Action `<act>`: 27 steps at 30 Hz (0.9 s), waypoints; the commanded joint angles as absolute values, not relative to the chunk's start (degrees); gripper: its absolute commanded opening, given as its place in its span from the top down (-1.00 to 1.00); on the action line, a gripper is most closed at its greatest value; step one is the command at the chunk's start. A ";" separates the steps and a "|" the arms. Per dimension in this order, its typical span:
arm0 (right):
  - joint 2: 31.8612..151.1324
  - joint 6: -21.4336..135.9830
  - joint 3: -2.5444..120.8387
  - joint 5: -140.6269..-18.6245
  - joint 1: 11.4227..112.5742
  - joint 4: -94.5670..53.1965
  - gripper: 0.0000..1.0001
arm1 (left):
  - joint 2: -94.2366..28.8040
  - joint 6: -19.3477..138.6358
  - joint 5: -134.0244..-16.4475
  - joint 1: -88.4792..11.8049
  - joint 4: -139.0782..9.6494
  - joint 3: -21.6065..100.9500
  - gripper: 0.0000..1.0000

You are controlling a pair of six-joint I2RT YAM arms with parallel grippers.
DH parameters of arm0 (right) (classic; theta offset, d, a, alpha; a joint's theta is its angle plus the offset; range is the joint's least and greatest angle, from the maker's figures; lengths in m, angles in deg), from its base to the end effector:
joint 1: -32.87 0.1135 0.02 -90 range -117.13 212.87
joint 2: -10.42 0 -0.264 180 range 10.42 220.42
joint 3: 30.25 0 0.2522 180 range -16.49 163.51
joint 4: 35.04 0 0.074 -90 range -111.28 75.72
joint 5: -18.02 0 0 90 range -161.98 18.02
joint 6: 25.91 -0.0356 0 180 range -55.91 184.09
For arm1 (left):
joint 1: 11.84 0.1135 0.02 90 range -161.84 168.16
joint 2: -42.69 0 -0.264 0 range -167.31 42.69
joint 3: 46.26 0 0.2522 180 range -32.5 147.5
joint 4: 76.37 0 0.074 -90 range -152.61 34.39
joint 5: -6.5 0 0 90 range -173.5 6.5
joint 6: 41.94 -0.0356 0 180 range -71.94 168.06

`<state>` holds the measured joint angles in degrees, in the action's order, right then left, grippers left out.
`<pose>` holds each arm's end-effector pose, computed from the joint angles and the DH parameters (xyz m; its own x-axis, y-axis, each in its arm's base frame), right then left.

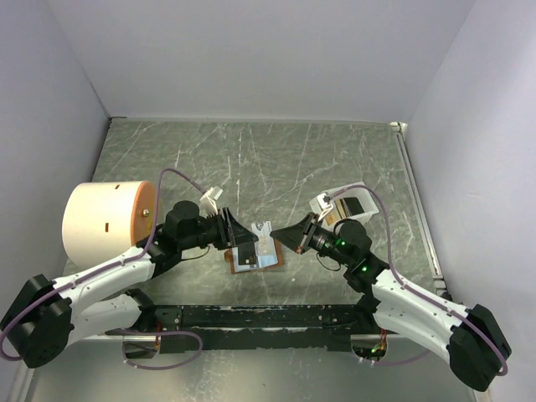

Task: Put the credit cards into the card holder
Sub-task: Insert the credit card into the card holder.

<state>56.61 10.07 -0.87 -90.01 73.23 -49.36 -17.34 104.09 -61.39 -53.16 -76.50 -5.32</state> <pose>0.1349 0.1291 0.2264 -0.7084 0.4078 -0.5761 -0.4734 0.3308 0.8164 0.1621 -0.1604 0.2250 -0.8654 -0.2623 -0.4270 0.2888 0.4354 -0.8527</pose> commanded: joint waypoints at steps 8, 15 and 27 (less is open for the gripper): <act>58.14 6.75 -2.51 -91.94 73.50 -54.27 1.00 | -15.60 106.13 -58.54 -52.81 -80.54 -5.63 0.03; 59.29 7.37 -2.42 -91.42 73.49 -53.10 1.00 | -16.45 106.56 -57.77 -52.80 -82.78 -6.72 0.58; 55.50 14.20 1.84 -83.54 73.45 -34.34 0.33 | -15.76 103.76 -62.74 -52.80 -75.62 -6.93 0.86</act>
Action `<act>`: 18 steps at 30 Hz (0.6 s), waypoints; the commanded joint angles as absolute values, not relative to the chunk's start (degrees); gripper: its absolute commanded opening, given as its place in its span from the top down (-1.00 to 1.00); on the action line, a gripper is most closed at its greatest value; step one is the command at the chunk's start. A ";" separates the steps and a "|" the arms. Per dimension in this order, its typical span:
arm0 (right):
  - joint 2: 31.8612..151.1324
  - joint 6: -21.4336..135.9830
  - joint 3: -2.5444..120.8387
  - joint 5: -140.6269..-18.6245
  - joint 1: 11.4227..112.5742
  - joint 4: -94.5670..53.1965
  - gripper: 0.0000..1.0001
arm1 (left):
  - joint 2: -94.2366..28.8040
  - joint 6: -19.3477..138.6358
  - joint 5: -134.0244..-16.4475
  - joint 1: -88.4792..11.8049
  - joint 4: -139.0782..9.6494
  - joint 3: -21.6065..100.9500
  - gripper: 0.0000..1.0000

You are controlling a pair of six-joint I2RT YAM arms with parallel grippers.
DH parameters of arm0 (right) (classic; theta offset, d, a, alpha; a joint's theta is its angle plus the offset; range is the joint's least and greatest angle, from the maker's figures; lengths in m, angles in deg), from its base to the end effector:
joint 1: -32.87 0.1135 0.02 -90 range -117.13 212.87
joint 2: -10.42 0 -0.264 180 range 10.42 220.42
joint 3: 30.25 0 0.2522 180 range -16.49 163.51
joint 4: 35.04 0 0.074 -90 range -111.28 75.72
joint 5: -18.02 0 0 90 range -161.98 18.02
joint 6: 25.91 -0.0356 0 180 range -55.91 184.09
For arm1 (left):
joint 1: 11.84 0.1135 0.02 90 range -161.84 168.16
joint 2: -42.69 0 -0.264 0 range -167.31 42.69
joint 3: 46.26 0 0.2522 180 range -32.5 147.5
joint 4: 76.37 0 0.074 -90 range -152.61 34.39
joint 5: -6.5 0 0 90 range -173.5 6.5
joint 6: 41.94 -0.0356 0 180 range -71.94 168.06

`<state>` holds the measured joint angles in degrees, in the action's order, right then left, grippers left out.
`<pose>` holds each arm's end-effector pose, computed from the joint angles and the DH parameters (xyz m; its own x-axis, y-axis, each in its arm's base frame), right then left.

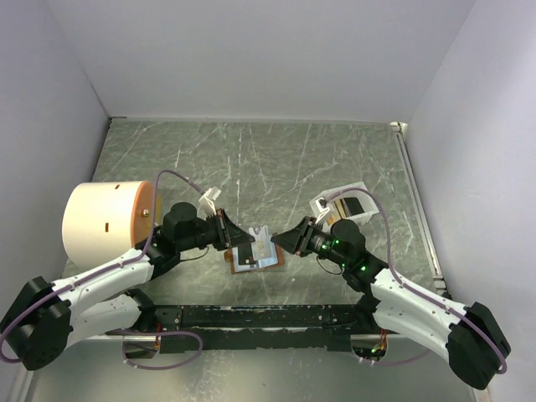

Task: Put the credit cards into the card holder
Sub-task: Insert the credit card into the card holder.

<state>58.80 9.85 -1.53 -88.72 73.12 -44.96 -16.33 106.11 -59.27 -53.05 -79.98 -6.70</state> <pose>0.1374 0.1297 0.2077 -0.7534 0.3804 -0.5364 -0.3834 0.4086 0.8283 0.1591 -0.1588 0.2267 -0.8705 -0.2662 -0.4140 0.3007 0.3781 -0.8756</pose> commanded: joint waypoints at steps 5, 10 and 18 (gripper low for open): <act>58.51 19.02 7.81 -76.20 73.46 -20.91 0.31 | -17.19 102.02 -67.99 -52.82 -70.53 -7.06 0.86; 69.66 22.62 16.48 -75.14 73.67 -12.29 0.45 | -22.20 101.53 -69.01 -52.78 -68.22 -5.04 0.87; 80.70 25.85 20.73 -77.80 75.49 -12.89 0.73 | -28.09 100.02 -64.97 -51.08 -67.49 -3.08 0.87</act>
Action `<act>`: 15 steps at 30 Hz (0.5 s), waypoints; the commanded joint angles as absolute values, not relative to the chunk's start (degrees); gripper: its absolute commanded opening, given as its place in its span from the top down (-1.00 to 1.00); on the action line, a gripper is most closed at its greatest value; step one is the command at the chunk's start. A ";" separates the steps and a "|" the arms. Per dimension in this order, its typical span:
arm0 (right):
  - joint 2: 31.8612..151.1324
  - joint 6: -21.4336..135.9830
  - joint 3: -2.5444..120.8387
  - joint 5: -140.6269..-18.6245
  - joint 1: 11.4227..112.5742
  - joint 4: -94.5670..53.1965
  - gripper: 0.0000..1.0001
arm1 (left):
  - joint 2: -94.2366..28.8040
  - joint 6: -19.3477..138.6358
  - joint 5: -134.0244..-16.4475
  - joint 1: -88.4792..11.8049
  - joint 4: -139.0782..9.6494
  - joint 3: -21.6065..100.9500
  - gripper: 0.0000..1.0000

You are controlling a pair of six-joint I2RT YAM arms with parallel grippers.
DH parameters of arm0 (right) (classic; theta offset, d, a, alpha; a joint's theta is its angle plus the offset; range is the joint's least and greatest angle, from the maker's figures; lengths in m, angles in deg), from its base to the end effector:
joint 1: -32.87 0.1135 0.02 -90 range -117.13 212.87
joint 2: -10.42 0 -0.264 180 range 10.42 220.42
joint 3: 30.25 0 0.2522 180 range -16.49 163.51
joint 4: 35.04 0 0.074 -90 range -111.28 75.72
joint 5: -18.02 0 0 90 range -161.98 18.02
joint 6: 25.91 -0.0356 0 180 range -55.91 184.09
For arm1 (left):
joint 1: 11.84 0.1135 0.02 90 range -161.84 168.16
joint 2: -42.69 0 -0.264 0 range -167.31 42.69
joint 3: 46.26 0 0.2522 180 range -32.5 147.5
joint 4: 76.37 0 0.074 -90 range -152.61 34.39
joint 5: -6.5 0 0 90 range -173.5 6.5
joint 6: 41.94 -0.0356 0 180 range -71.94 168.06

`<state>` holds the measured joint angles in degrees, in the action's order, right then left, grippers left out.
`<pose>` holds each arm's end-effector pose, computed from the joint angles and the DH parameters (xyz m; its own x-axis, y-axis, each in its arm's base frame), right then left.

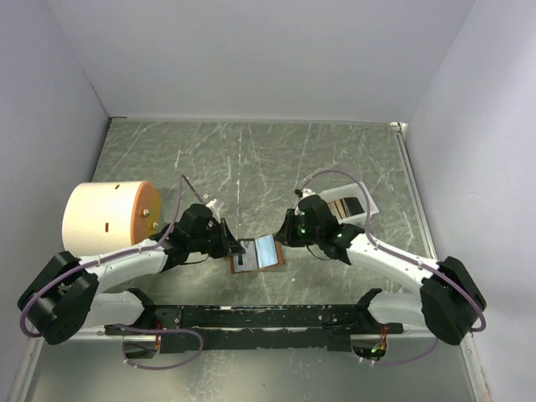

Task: Put the credit cards into the card holder
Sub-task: Insert the credit card into the card holder.

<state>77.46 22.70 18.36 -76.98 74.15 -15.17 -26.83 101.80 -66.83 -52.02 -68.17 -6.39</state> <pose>0.1800 0.1621 0.2090 -0.8180 0.1584 -0.5530 -0.2237 0.7981 0.5594 0.1708 -0.1576 0.1697 -0.9152 -0.2382 -0.3251 0.0899 0.6657 -0.7408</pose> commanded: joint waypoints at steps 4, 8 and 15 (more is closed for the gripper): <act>84.41 26.62 21.34 -77.92 76.88 -13.90 0.80 | -29.53 100.35 -64.10 -50.79 -69.00 -3.15 0.87; 87.14 27.14 21.32 -76.98 77.43 -15.39 0.80 | -31.20 100.87 -63.34 -50.38 -70.55 -3.59 0.86; 92.04 27.71 21.53 -74.69 77.54 -14.65 0.80 | -32.84 102.19 -62.30 -49.90 -71.89 -3.96 0.87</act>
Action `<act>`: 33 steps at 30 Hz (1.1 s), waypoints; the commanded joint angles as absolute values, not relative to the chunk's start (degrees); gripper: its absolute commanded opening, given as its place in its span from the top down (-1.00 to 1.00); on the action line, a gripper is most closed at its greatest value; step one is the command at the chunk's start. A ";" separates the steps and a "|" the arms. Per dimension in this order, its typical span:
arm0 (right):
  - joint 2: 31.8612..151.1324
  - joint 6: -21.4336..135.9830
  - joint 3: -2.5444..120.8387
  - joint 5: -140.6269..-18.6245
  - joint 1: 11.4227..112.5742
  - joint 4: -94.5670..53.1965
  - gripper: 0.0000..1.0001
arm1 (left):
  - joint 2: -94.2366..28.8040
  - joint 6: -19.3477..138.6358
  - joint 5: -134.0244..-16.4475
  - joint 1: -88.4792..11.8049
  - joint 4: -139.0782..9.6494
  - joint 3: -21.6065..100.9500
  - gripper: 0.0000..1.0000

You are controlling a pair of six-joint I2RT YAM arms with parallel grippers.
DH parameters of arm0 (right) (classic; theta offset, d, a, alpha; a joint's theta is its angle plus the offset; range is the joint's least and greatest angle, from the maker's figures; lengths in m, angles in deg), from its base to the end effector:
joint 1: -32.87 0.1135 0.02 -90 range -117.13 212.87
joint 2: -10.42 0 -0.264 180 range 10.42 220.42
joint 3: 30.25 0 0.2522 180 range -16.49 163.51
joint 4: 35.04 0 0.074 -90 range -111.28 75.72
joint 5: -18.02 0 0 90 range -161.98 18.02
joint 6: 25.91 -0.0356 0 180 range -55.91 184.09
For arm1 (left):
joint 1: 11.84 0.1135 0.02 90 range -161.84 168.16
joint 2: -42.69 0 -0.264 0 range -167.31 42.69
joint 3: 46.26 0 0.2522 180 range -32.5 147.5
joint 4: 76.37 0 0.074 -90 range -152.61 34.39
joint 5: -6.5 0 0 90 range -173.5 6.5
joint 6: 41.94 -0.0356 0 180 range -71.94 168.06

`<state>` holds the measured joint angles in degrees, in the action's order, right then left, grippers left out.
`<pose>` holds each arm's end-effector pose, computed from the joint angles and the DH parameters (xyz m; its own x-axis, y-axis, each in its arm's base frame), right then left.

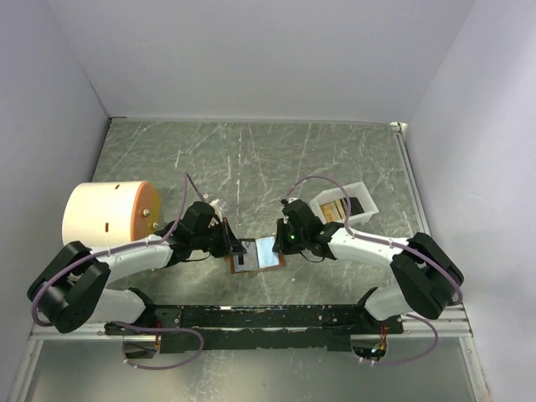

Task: Put the credit cards into the card holder
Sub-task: Insert the credit card into the card holder.

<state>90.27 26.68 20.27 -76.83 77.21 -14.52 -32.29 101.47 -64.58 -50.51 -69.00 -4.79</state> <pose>0.1867 0.1866 0.1662 -0.8810 -0.0145 -0.4729 -0.2520 0.8603 0.4431 0.1827 -0.1610 0.1588 -0.9329 -0.2263 -0.2803 0.0561 0.6773 -0.7336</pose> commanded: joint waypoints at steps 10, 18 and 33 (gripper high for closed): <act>91.12 26.03 18.27 -72.75 78.06 -15.92 0.82 | -35.46 104.38 -61.05 -49.81 -73.30 -3.14 0.86; 90.71 25.86 17.13 -72.47 78.21 -16.62 0.82 | -37.67 104.69 -62.89 -49.81 -70.18 -1.51 0.87; 89.71 26.12 16.41 -71.61 78.36 -16.27 0.82 | -43.29 104.26 -65.34 -49.35 -65.37 2.04 0.86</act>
